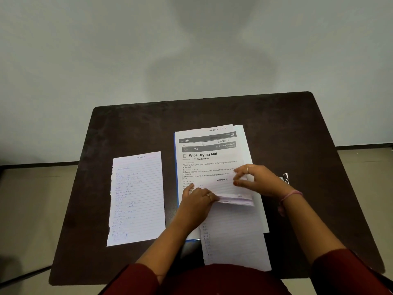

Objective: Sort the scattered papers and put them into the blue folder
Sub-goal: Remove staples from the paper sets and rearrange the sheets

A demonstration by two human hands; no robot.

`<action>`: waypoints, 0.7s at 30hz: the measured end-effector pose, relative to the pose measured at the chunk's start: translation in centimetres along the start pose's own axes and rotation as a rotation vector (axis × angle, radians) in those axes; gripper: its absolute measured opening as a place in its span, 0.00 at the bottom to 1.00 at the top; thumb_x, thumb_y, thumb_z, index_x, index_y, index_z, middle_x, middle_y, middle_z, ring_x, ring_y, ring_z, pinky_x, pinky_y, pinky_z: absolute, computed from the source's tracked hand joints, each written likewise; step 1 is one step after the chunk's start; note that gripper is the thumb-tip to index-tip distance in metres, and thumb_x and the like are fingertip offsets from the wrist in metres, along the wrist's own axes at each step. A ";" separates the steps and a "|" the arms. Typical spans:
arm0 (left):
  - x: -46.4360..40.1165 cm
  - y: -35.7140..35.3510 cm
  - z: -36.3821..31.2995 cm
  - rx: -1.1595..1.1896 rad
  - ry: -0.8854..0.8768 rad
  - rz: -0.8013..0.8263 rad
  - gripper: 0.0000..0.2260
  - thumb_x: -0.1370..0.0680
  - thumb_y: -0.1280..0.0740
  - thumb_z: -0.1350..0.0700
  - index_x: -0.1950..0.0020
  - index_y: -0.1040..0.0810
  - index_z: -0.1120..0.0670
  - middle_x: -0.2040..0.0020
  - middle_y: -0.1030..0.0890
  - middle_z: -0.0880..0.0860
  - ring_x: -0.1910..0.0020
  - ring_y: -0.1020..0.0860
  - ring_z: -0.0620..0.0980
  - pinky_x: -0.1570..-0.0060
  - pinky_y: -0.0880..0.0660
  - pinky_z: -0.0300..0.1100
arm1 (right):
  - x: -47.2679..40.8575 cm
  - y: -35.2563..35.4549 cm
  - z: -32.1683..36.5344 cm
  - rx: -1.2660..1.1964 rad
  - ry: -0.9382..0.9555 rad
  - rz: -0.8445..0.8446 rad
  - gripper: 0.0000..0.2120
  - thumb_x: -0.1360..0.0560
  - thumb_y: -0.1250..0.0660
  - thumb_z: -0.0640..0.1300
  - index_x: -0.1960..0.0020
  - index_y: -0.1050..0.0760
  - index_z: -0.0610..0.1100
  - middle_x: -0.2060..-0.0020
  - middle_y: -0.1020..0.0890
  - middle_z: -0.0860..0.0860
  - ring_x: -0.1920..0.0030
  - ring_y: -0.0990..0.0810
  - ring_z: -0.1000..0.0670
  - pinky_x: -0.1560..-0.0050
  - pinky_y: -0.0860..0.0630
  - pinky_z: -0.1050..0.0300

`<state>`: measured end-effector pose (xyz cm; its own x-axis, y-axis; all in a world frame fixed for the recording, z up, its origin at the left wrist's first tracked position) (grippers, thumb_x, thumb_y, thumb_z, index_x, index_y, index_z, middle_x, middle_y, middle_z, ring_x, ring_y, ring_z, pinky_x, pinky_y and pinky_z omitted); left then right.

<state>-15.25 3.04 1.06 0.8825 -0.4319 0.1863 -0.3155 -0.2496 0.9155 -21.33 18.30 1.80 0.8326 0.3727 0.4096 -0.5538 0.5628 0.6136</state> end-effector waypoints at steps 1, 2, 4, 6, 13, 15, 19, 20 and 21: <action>0.0 0.2 0.0 -0.011 0.002 -0.004 0.14 0.18 0.42 0.53 0.35 0.23 0.48 0.38 0.22 0.48 0.37 0.27 0.49 0.27 0.49 0.53 | -0.7 0.3 -0.2 0.063 -0.011 -0.040 0.09 0.27 0.29 0.50 0.47 0.20 0.51 0.40 0.21 0.53 0.41 0.25 0.55 0.39 0.31 0.59; -0.2 0.2 -0.1 -0.010 0.003 0.005 0.14 0.17 0.43 0.53 0.34 0.24 0.48 0.37 0.22 0.47 0.36 0.27 0.48 0.27 0.50 0.52 | -1.3 0.4 -0.5 0.126 -0.035 -0.056 0.13 0.27 0.29 0.49 0.43 0.21 0.50 0.41 0.21 0.52 0.43 0.24 0.53 0.39 0.29 0.57; -0.2 0.0 0.1 -0.019 0.020 0.033 0.14 0.17 0.44 0.52 0.34 0.25 0.47 0.36 0.23 0.47 0.35 0.28 0.47 0.27 0.51 0.51 | -2.3 0.2 -1.2 0.235 -0.100 -0.038 0.17 0.28 0.28 0.50 0.40 0.23 0.52 0.44 0.20 0.54 0.45 0.24 0.52 0.40 0.28 0.53; -0.3 0.2 0.1 -0.021 0.029 0.036 0.14 0.17 0.45 0.52 0.34 0.25 0.48 0.36 0.23 0.47 0.35 0.28 0.47 0.26 0.51 0.51 | -2.9 0.1 -1.6 0.337 -0.140 -0.003 0.15 0.28 0.28 0.51 0.42 0.21 0.53 0.49 0.19 0.56 0.47 0.25 0.53 0.41 0.32 0.53; -0.4 1.8 -0.3 0.096 -0.020 -0.147 0.10 0.23 0.35 0.57 0.43 0.22 0.49 0.40 0.21 0.51 0.42 0.23 0.53 0.38 0.30 0.60 | -1.0 -0.1 -0.6 -0.053 -0.033 0.159 0.08 0.28 0.28 0.42 0.49 0.17 0.49 0.53 0.17 0.58 0.52 0.19 0.57 0.49 0.26 0.68; 0.1 2.3 0.6 0.187 0.044 -0.258 0.18 0.31 0.28 0.58 0.42 0.25 0.50 0.37 0.23 0.56 0.40 0.25 0.56 0.42 0.28 0.57 | 0.5 -0.2 -1.0 -0.375 -0.072 0.138 0.08 0.26 0.30 0.45 0.47 0.18 0.48 0.50 0.16 0.56 0.47 0.19 0.56 0.43 0.24 0.62; 0.7 2.2 2.7 0.434 0.250 -0.315 0.31 0.30 0.26 0.61 0.29 0.34 0.55 0.28 0.35 0.59 0.29 0.36 0.56 0.33 0.39 0.51 | 3.3 -2.3 -3.5 -0.822 -0.235 0.038 0.27 0.32 0.33 0.65 0.43 0.20 0.47 0.47 0.16 0.49 0.45 0.19 0.51 0.41 0.24 0.55; 0.8 1.8 3.3 0.508 0.296 -0.296 0.32 0.29 0.27 0.62 0.28 0.36 0.58 0.27 0.37 0.59 0.28 0.38 0.56 0.29 0.40 0.51 | 3.8 -2.9 -3.9 -0.845 -0.250 0.030 0.32 0.35 0.30 0.68 0.42 0.21 0.46 0.47 0.16 0.49 0.45 0.19 0.52 0.43 0.23 0.56; 0.9 1.2 4.0 0.583 0.356 -0.266 0.32 0.28 0.28 0.63 0.27 0.38 0.59 0.27 0.39 0.59 0.28 0.38 0.55 0.27 0.40 0.51 | 4.3 -3.6 -4.3 -0.845 -0.257 0.027 0.34 0.37 0.28 0.67 0.40 0.22 0.45 0.47 0.16 0.50 0.46 0.18 0.53 0.45 0.23 0.58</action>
<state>-16.19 -1.18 0.88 0.9837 -0.0091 0.1794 -0.1212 -0.7707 0.6256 -15.73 21.05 -1.49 0.7369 0.2740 0.6180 -0.3025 0.9512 -0.0610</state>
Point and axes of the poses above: each hand's wrist, its own x-axis away from the middle knuckle, its own y-axis out of the back of the hand, z = x × y, the point moved 10 cm from there along -x, towards the middle knuckle
